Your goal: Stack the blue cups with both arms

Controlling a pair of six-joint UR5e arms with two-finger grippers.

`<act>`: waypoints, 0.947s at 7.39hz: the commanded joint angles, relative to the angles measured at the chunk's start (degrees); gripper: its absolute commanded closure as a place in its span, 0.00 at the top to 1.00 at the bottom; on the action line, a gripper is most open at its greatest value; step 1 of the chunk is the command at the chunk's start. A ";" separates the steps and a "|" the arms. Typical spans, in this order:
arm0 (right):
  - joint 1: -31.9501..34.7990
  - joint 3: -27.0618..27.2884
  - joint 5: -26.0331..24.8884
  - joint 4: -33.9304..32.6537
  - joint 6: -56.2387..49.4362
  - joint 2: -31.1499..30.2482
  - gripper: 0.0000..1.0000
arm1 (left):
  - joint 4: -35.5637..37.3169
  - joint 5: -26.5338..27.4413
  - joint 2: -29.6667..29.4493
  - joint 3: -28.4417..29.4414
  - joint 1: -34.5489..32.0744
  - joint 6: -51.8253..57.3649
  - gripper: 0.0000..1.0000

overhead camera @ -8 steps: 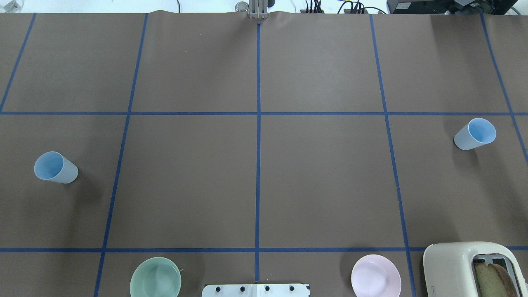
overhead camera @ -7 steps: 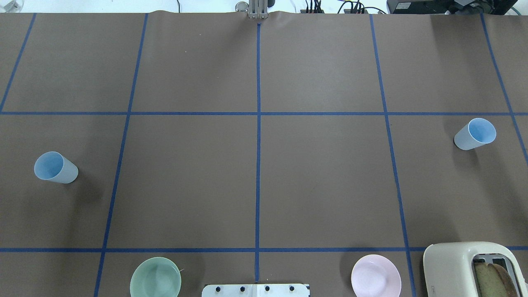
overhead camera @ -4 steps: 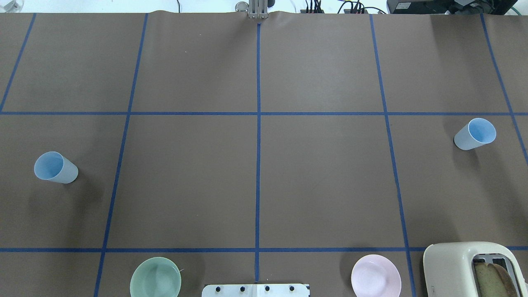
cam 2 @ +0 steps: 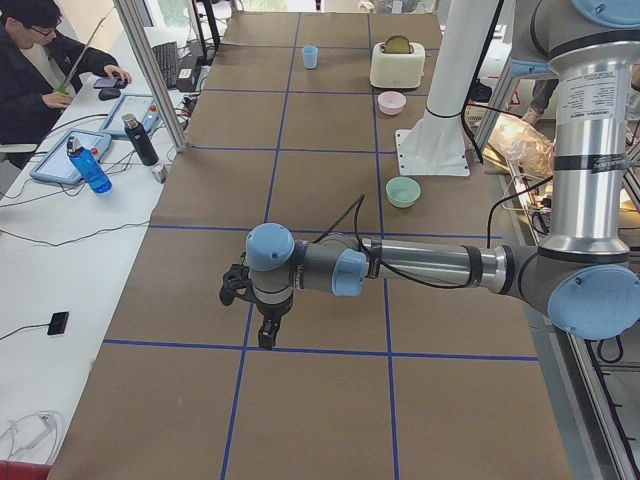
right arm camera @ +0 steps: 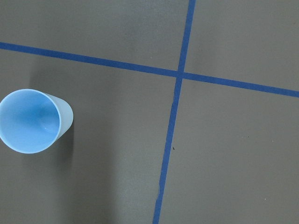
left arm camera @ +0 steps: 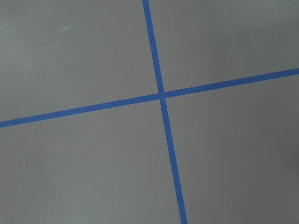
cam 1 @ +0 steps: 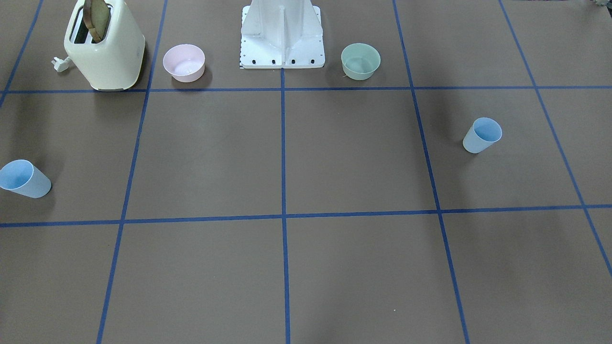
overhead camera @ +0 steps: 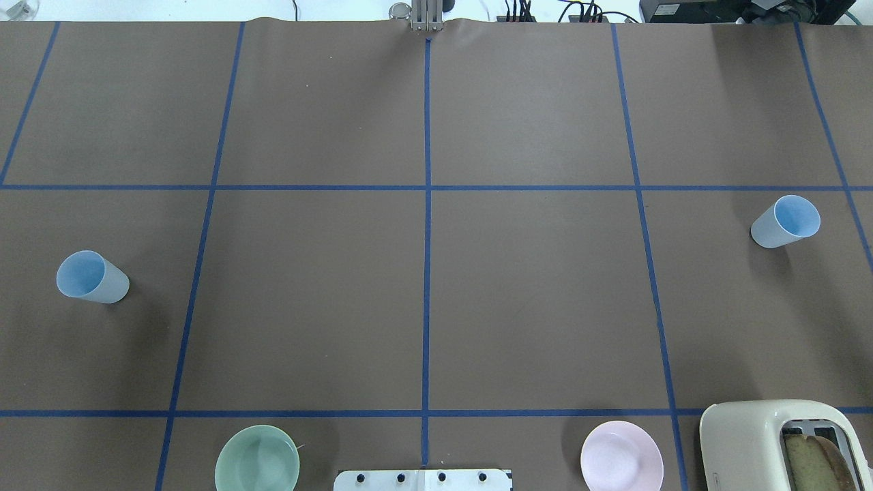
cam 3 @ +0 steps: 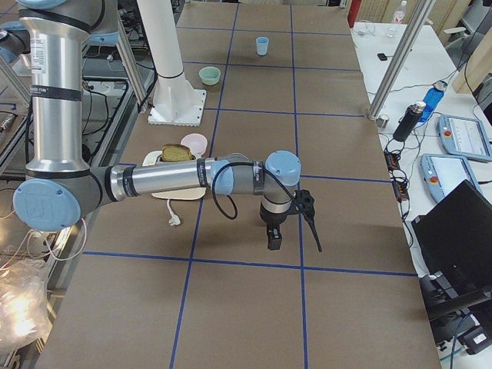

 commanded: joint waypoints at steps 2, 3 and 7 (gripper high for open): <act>0.05 -0.88 -0.07 7.37 0.43 2.16 1.00 | -5.67 0.32 -4.08 0.37 0.14 -0.24 0.99; 0.05 -0.89 -0.07 8.26 1.91 2.42 1.00 | -8.76 -0.28 -4.71 1.25 0.05 -0.07 0.99; -0.13 -0.28 0.46 8.62 5.52 5.05 1.00 | -16.34 -0.37 -4.62 0.04 3.53 -7.65 0.99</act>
